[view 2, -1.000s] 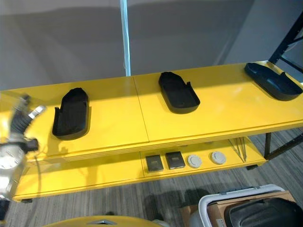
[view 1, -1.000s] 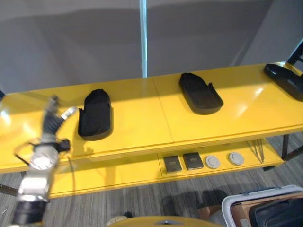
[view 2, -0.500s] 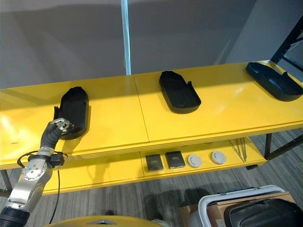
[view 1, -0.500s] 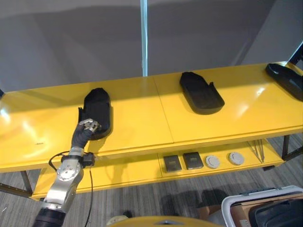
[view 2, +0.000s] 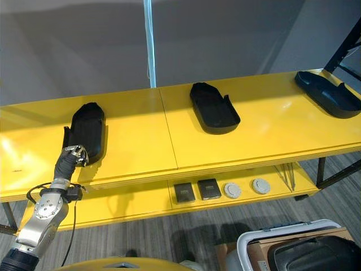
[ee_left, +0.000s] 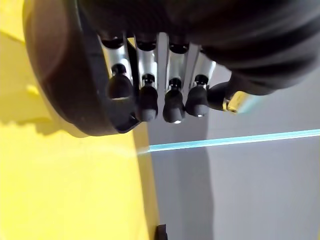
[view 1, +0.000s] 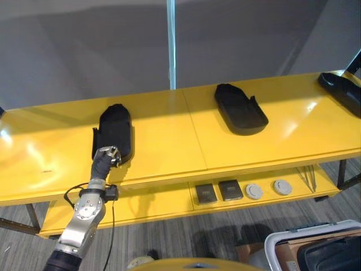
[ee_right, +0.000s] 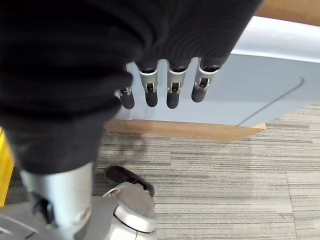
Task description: Move parts from the plastic box to the shelf.
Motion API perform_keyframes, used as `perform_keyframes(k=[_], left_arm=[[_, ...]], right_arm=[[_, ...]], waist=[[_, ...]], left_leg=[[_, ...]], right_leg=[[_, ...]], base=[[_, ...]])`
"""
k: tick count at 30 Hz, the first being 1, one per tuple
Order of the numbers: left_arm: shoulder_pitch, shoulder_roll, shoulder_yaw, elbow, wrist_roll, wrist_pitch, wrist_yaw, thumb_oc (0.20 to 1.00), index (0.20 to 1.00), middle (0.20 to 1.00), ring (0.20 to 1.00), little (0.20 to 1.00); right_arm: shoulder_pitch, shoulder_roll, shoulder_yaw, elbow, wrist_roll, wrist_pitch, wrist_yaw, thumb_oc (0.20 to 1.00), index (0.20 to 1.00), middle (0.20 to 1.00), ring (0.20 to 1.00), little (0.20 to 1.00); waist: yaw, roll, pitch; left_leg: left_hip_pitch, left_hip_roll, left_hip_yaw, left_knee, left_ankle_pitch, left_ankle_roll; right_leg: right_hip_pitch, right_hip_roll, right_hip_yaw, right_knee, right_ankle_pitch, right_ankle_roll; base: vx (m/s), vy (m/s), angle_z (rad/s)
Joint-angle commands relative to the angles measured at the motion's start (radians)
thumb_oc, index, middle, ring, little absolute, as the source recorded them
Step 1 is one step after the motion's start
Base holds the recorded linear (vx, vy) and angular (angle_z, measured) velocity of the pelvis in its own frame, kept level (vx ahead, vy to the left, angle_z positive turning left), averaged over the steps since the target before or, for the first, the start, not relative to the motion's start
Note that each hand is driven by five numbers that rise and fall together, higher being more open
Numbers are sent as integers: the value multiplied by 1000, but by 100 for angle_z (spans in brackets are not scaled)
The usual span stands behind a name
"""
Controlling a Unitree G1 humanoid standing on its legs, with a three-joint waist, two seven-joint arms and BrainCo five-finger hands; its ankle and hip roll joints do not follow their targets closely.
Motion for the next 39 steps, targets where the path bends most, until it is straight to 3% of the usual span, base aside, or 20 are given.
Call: perform_keyframes(k=[1, 11, 19, 29, 39], left_arm=[[-32, 58, -4, -24, 70, -89, 2, 200, 200, 200, 200, 200], [0, 63, -38, 38, 70, -71, 77, 200, 200, 200, 200, 200], [-2, 54, -45, 111, 135, -91, 124, 200, 200, 200, 200, 200], [-96, 48, -11, 193, 133, -97, 183, 200, 200, 200, 200, 200], [-167, 6, -6, 293, 106, -58, 189, 200, 200, 200, 200, 200]], right_arm=[[-24, 15, 38, 62, 29, -5, -17, 1000, 1000, 1000, 1000, 1000], [-23, 12, 42, 59, 36, -2, -13, 1000, 1000, 1000, 1000, 1000], [-34, 11, 48, 53, 42, 8, -9, 1000, 1000, 1000, 1000, 1000], [-22, 2, 56, 40, 11, 13, -2, 1000, 1000, 1000, 1000, 1000], [-15, -2, 59, 28, -28, 20, 10, 1000, 1000, 1000, 1000, 1000]], waist=[[0, -50, 16], [5, -49, 22], [7, -50, 20], [-25, -53, 3], [-57, -59, -11]], left_leg=[[-40, 43, -47, 85, -73, -34], [-41, 41, -50, 85, -71, -33], [-40, 40, -54, 83, -70, -32], [-25, 44, -35, 81, -73, -30], [-16, 49, -13, 83, -74, -30]], right_leg=[[-18, -86, -18, 35, 15, 76], [-19, -86, -21, 33, 19, 77], [-18, -87, -21, 32, 18, 76], [-17, -83, 2, 33, 17, 74], [-25, -78, 26, 39, 16, 73]], base=[[0, 0, 0], [0, 0, 0], [0, 0, 0], [0, 0, 0], [11, -2, -4]])
